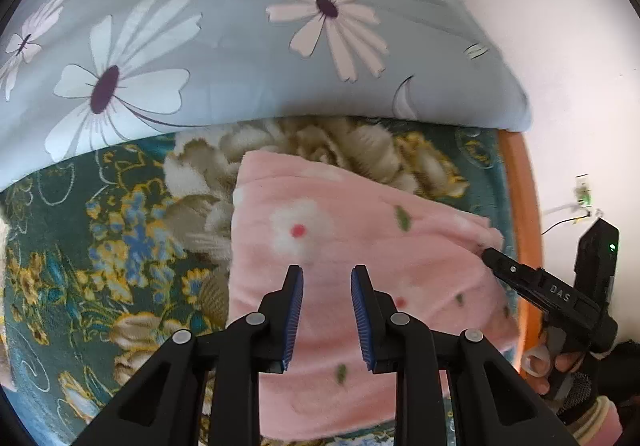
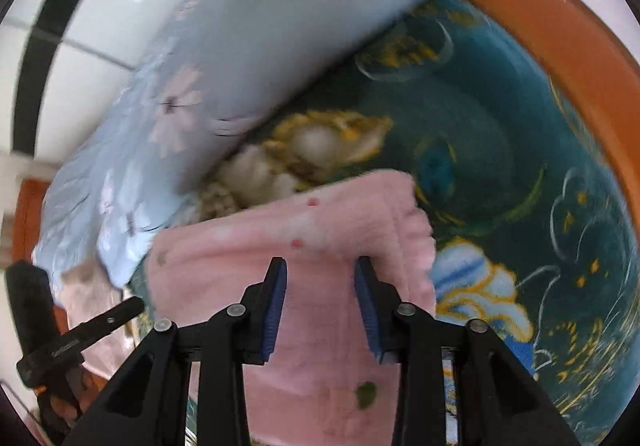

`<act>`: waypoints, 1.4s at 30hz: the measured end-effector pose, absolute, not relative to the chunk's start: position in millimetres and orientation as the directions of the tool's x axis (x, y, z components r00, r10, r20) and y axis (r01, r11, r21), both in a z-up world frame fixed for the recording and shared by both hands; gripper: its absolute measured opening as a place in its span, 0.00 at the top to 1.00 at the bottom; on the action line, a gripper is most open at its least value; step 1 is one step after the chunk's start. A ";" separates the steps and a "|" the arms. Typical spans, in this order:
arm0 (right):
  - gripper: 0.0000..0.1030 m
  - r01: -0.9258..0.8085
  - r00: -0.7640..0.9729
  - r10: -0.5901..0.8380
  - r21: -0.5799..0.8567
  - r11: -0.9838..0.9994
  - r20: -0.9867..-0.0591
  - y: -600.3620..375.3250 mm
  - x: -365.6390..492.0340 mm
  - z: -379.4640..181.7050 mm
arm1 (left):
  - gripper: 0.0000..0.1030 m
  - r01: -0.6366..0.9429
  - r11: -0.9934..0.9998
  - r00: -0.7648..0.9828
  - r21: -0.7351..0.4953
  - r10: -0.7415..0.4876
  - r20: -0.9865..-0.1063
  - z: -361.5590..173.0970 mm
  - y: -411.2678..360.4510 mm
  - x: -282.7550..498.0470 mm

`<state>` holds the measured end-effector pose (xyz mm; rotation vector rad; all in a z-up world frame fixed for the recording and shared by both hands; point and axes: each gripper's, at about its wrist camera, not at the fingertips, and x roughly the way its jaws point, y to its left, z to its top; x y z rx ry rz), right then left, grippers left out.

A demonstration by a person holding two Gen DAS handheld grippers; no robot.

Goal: Fold clothes

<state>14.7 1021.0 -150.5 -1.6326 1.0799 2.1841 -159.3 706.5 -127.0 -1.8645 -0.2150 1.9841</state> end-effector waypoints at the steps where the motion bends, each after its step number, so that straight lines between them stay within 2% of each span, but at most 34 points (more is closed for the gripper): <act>1: 0.67 -0.564 -0.361 -0.252 0.425 -0.708 -0.898 1022.4 14.6 -152.5 | 0.73 -0.184 -0.909 -0.016 -0.374 0.383 -0.924 -130.8 707.1 -160.6; 4: 0.67 -0.554 -0.369 -0.258 0.434 -0.710 -0.893 1023.8 15.8 -146.3 | 0.73 -0.177 -0.912 -0.012 -0.370 0.378 -0.926 -135.4 704.7 -160.8; 8: 0.67 -0.462 -0.464 -0.237 0.462 -0.757 -0.853 1007.1 38.5 -108.7 | 0.73 -0.186 -0.892 -0.055 -0.413 0.429 -0.902 -122.0 697.3 -142.5; 11: 0.66 -0.378 -0.487 -0.236 0.446 -0.812 -0.841 978.6 60.5 -95.6 | 0.73 -0.253 -0.902 -0.108 -0.350 0.386 -0.916 -116.5 698.2 -117.9; 15: 0.66 -0.375 -0.424 -0.175 0.348 -0.859 -0.889 956.9 79.1 -117.8 | 0.73 -0.284 -0.913 -0.104 -0.295 0.335 -0.937 -129.4 700.9 -97.5; 21: 0.66 -0.473 -0.366 -0.208 0.374 -0.798 -0.907 959.0 79.9 -165.0 | 0.73 -0.223 -0.943 -0.074 -0.248 0.270 -0.960 -156.7 708.0 -99.9; 25: 0.66 -0.503 -0.359 -0.193 0.364 -0.784 -0.913 955.1 79.3 -159.9 | 0.72 -0.239 -0.947 -0.100 -0.216 0.245 -0.964 -141.7 714.5 -96.6; 27: 0.66 -0.496 -0.390 -0.186 0.376 -0.783 -0.902 950.5 86.7 -143.7 | 0.66 -0.248 -0.940 -0.110 -0.233 0.266 -0.958 -132.1 712.1 -89.2; 29: 0.66 -0.478 -0.419 -0.185 0.390 -0.787 -0.889 942.1 98.2 -130.2 | 0.53 -0.248 -0.938 -0.119 -0.243 0.279 -0.953 -124.5 707.5 -78.2; 32: 0.66 -0.458 -0.407 -0.184 0.374 -0.806 -0.895 926.2 117.1 -124.1 | 0.45 -0.257 -0.940 -0.139 -0.224 0.266 -0.954 -119.2 700.2 -55.3; 36: 0.65 -0.459 -0.343 -0.194 0.344 -0.819 -0.919 903.2 141.8 -132.0 | 0.41 -0.243 -0.952 -0.118 -0.185 0.218 -0.969 -122.3 690.2 -24.4; 38: 0.65 -0.461 -0.320 -0.191 0.329 -0.824 -0.928 893.6 152.6 -136.0 | 0.31 -0.231 -0.961 -0.123 -0.153 0.185 -0.975 -122.7 685.8 -10.1; 42: 0.54 -0.454 -0.305 -0.184 0.313 -0.835 -0.934 877.8 170.8 -136.5 | 0.28 -0.212 -0.970 -0.112 -0.121 0.147 -0.983 -120.6 677.9 13.9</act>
